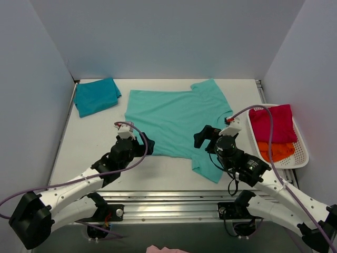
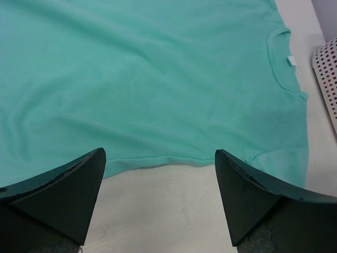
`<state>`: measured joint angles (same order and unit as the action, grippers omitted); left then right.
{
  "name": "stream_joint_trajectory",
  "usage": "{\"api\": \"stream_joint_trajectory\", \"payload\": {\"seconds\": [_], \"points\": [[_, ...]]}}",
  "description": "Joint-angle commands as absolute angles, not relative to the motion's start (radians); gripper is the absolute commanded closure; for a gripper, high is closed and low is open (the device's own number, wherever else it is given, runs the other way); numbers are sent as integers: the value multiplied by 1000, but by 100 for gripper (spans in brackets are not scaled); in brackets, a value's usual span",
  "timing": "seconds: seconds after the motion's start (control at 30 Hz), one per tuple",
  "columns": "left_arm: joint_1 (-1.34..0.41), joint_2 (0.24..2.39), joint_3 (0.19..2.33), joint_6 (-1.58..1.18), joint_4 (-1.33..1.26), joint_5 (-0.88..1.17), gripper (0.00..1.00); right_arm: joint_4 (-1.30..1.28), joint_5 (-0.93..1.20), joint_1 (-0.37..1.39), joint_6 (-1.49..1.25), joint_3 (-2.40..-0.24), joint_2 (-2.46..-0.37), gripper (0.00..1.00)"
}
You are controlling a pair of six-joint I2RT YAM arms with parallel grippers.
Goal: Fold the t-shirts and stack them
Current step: Flatten out the tshirt
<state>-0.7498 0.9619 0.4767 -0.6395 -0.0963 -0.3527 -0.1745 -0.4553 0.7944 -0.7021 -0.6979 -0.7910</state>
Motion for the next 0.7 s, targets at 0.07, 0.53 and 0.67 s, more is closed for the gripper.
{"api": "stream_joint_trajectory", "payload": {"seconds": [0.07,0.53,0.67], "points": [[-741,1091,540,-609,-277,-241,6,270,-276,810,-655,-597,-808,0],[-894,942,546,-827,337,-632,1,91,-190,979,-963,-516,-1201,0],[-911,957,473,-836,267,-586,0,161,-117,973,-924,-419,-1275,0]]}}
